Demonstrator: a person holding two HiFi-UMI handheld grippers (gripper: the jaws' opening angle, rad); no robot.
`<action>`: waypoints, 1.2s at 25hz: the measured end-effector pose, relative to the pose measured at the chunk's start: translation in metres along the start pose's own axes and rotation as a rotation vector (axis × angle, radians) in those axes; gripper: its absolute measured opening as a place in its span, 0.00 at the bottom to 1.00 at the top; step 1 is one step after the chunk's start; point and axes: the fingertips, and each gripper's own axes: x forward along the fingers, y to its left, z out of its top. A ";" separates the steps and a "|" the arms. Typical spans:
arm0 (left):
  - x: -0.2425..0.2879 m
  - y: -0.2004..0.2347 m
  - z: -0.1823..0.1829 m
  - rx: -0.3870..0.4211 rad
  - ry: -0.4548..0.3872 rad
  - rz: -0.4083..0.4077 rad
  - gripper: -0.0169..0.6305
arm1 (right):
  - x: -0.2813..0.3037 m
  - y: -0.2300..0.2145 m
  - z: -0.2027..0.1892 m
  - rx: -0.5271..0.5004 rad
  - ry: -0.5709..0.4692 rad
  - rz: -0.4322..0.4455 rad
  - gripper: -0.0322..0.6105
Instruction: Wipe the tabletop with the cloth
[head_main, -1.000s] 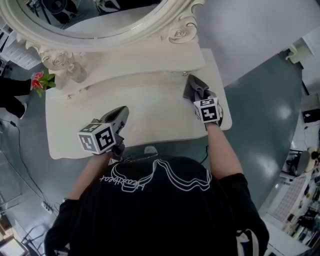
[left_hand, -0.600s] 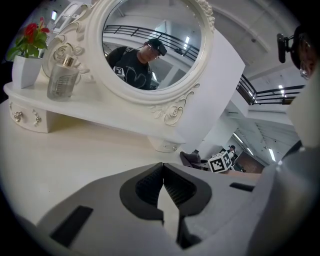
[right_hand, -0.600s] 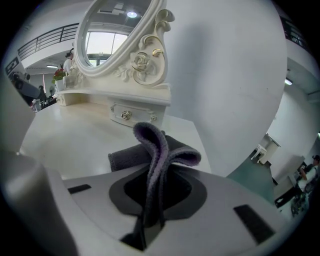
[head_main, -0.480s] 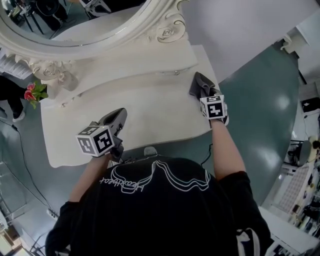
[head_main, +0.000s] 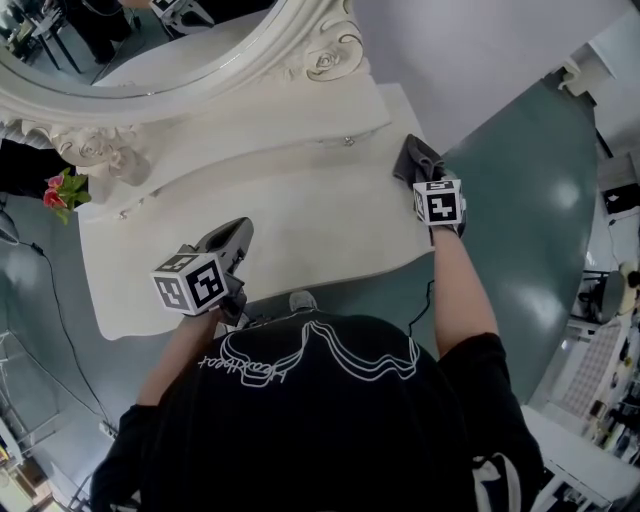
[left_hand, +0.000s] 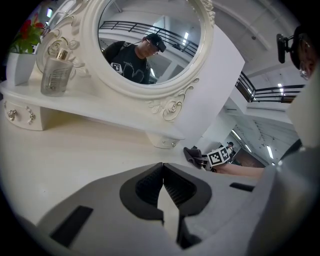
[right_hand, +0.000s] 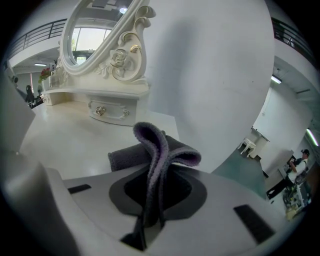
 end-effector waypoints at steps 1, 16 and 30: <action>-0.001 0.001 0.000 0.000 0.001 0.000 0.03 | 0.000 -0.003 -0.001 0.006 0.002 -0.008 0.12; -0.051 0.025 0.005 0.007 -0.030 0.031 0.03 | -0.016 -0.017 0.006 0.041 0.025 -0.109 0.12; -0.157 0.055 0.008 0.016 -0.079 0.054 0.03 | -0.134 0.171 0.102 -0.078 -0.251 0.098 0.12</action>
